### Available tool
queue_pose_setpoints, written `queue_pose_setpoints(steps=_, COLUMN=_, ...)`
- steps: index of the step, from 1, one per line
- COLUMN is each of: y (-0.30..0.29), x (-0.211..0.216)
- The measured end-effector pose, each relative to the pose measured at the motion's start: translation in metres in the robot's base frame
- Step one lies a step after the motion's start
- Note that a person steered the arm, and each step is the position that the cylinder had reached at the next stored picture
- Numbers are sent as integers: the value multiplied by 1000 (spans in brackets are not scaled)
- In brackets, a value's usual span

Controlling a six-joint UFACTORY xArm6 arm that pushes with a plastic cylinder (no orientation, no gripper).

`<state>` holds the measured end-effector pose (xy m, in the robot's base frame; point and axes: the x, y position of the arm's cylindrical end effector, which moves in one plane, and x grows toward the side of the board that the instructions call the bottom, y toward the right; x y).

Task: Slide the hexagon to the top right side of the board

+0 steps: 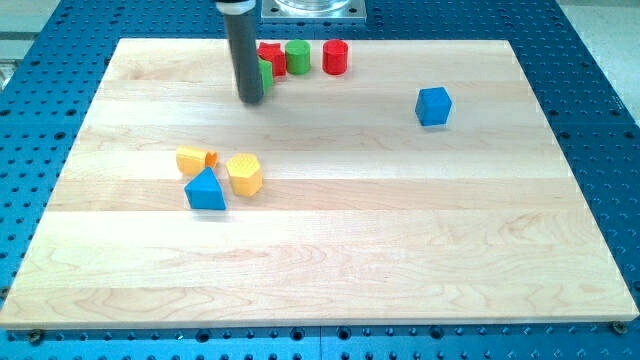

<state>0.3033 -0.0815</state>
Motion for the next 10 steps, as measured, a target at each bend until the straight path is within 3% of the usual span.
queue_pose_setpoints(steps=1, y=18, x=35)
queue_pose_setpoints(steps=2, y=112, x=90)
queue_pose_setpoints(steps=3, y=200, x=101)
queue_pose_setpoints(steps=6, y=285, x=-28)
queue_pose_setpoints(steps=7, y=277, x=24)
queue_pose_setpoints(steps=8, y=235, x=-4)
queue_pose_setpoints(steps=10, y=272, x=-27)
